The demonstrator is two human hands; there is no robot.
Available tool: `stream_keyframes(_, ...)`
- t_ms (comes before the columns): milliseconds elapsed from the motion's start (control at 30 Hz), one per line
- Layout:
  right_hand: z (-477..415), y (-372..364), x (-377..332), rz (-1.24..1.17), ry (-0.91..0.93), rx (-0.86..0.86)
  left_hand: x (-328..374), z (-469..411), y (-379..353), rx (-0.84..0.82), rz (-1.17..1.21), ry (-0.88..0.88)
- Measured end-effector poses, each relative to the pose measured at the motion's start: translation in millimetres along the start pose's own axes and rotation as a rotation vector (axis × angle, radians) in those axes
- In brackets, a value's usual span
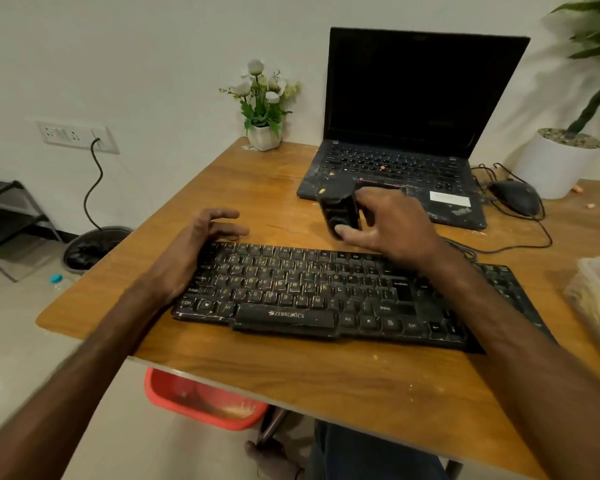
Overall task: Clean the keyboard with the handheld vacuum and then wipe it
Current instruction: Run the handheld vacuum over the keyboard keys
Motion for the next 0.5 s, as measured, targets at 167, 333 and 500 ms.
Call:
stream_keyframes(167, 11.4, 1.1, -8.1, -0.466, -0.038, -0.034, 2.8, 1.2, -1.3, 0.029, -0.097, -0.073)
stream_keyframes(333, 4.9, -4.9, -5.7, -0.019, 0.052, -0.05, 1.5, 3.9, 1.3, 0.041, -0.123, -0.112)
stream_keyframes(500, 7.1, -8.2, -16.5, -0.279, 0.067, -0.07, 0.2, 2.9, 3.6, 0.05, -0.137, -0.106)
Point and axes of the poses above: each hand's wrist, its own z-axis away from the middle knuckle, its own y-axis out of the back of the hand, x = y × z, the point moved 3 cm from there along -z, towards the middle knuckle, and after that the axes turned 2 degrees about y, right-handed, at the moved point
